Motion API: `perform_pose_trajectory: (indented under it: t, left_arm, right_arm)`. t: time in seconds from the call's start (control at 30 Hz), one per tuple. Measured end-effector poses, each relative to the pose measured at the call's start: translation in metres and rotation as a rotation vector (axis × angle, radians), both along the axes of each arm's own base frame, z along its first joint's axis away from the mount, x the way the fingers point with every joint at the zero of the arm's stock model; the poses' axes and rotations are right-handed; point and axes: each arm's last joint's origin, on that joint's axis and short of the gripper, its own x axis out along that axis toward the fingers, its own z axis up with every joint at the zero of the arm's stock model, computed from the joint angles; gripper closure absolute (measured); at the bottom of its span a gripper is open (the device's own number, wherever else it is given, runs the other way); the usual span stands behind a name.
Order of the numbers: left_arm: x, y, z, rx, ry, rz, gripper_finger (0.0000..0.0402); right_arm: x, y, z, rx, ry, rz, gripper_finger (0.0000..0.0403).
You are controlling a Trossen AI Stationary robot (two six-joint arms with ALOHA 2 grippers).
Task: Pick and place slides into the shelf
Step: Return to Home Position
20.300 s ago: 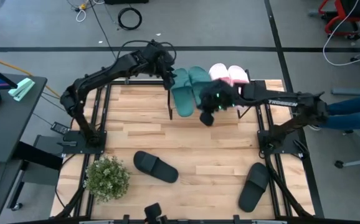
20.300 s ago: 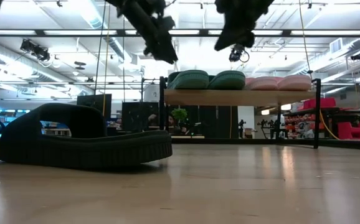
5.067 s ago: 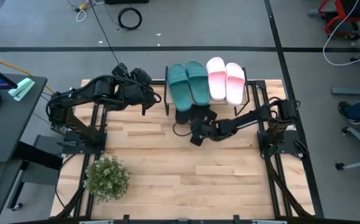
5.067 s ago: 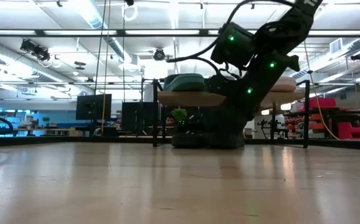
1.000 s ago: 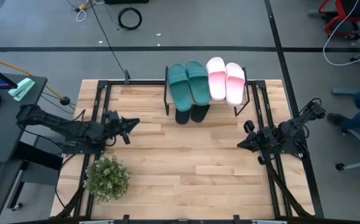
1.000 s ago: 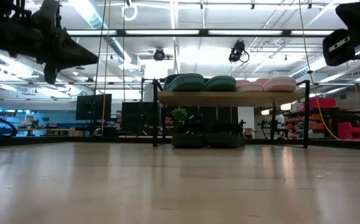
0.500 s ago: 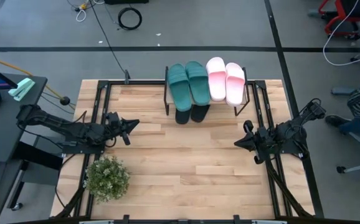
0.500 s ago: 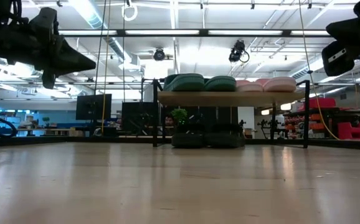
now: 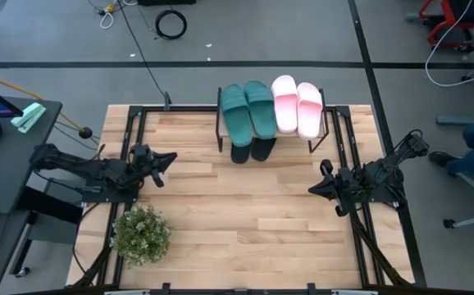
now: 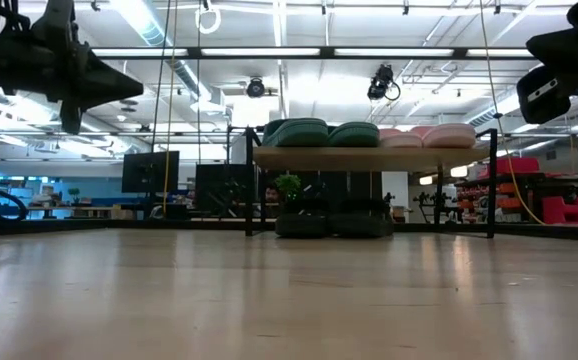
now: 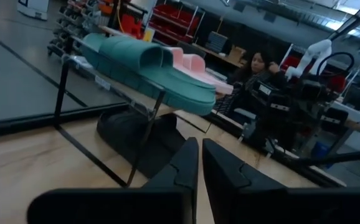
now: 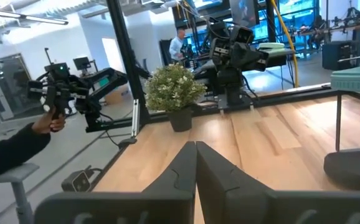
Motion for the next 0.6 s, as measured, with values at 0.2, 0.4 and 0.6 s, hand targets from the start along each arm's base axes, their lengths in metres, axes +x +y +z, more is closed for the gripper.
perform_pose_trajectory:
  t: [0.2,0.4,0.6]
  left_arm:
    - [-0.003,0.000,-0.005,-0.018,0.032,-0.039,0.0381]
    - [-0.003,-0.001,-0.012,-0.010,0.102,-0.058,0.0372]
    - [-0.005,0.000,-0.024,-0.068,0.195,-0.048,0.0365]
  right_arm:
    - [0.000,0.000,0.000,0.022,0.005,0.002,0.0389]
    - [0.000,0.000,0.000,0.025,0.006,0.002,0.0389]
    - [0.000,0.000,0.000,0.025,0.006,0.002,0.0389]
